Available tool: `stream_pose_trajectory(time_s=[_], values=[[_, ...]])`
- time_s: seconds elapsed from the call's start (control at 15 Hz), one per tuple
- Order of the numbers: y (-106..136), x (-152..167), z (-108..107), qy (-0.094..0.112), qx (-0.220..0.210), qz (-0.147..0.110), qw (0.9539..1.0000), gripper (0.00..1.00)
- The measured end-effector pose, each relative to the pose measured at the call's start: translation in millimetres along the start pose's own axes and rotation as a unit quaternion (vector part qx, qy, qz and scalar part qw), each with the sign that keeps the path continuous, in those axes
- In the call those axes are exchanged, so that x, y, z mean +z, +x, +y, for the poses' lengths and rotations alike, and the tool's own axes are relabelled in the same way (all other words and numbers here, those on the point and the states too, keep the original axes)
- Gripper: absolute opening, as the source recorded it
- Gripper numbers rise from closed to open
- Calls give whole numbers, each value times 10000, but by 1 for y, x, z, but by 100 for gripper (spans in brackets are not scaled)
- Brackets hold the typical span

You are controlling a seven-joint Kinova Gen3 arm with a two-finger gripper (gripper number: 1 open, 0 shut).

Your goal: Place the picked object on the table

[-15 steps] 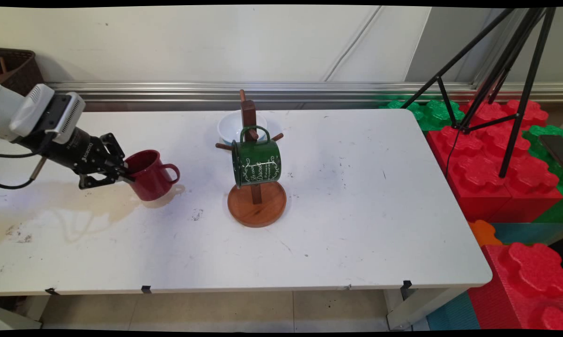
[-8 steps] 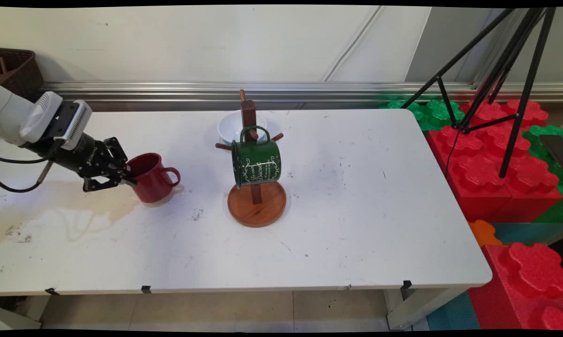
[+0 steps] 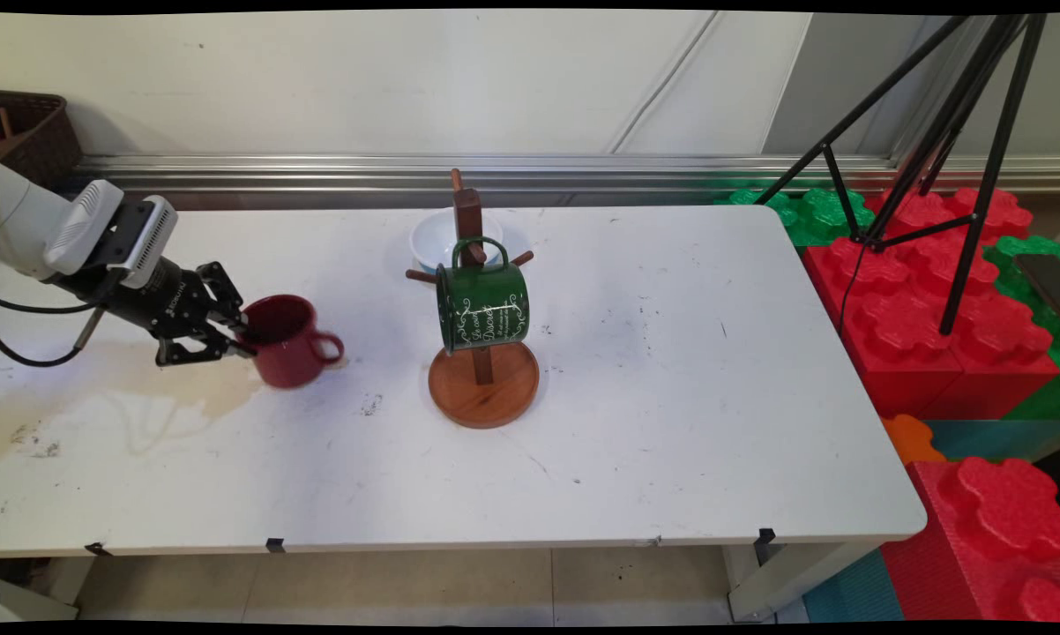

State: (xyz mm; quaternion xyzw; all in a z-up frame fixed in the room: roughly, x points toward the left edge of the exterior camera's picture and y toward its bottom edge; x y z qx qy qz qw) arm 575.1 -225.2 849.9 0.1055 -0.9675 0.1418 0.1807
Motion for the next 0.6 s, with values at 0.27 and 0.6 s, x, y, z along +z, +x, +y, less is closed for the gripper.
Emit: stream_pose_trajectory(time_s=[0.27,0.6], values=[[0,2,0,-20,-15,15,10000,100],[0,4,1,-43,-43,29,10000,100]])
